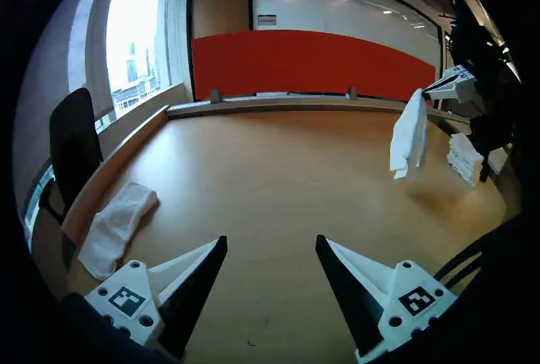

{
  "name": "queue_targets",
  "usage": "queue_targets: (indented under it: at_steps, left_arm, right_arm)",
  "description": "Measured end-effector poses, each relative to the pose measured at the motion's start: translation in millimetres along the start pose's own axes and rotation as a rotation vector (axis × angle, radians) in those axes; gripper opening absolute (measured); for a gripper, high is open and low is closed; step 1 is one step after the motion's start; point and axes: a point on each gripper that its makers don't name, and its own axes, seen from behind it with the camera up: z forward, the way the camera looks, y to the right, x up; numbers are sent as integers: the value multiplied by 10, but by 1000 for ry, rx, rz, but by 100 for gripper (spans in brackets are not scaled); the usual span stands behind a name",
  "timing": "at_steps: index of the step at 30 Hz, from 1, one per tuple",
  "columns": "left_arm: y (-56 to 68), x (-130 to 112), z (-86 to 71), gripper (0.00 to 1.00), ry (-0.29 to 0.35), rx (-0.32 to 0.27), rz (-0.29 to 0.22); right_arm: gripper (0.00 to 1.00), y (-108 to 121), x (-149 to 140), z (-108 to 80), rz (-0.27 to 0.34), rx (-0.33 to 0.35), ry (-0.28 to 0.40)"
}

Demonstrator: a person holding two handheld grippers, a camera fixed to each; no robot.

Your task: Fold towel

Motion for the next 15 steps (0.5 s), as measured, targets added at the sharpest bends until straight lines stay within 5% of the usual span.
queue_targets:
  at_steps: [15]
  left_arm:
    - [79,26,54,98,-6,-19,13]
  right_arm:
    - [1,560,-94,-332,24,-74,-4]
